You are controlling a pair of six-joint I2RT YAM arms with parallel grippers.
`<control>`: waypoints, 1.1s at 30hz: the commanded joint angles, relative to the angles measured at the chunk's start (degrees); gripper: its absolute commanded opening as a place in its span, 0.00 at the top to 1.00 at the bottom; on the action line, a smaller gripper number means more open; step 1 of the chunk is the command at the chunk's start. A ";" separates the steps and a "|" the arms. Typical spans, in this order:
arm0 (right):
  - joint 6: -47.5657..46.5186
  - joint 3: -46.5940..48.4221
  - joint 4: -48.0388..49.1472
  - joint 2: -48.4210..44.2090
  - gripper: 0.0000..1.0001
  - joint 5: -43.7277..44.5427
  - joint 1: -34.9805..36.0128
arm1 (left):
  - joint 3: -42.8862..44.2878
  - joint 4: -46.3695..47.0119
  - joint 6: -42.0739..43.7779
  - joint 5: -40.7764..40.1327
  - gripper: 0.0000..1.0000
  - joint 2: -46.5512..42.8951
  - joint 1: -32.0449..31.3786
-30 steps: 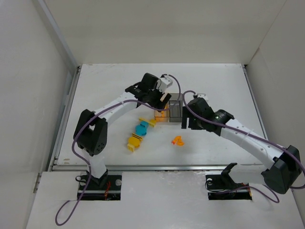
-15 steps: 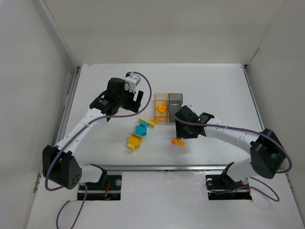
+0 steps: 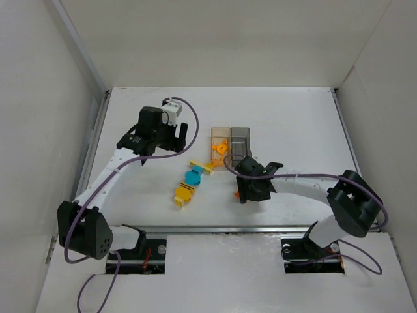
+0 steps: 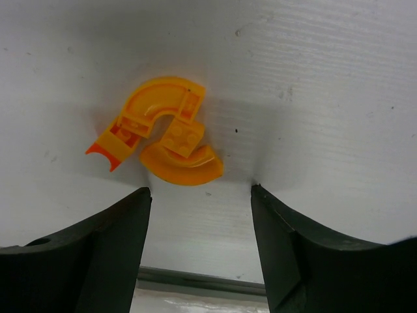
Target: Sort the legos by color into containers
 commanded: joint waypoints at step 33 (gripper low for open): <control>-1.35 2.35 2.29 2.69 0.76 4.78 1.97 | -0.08 1.60 -1.17 0.38 0.22 -2.43 0.50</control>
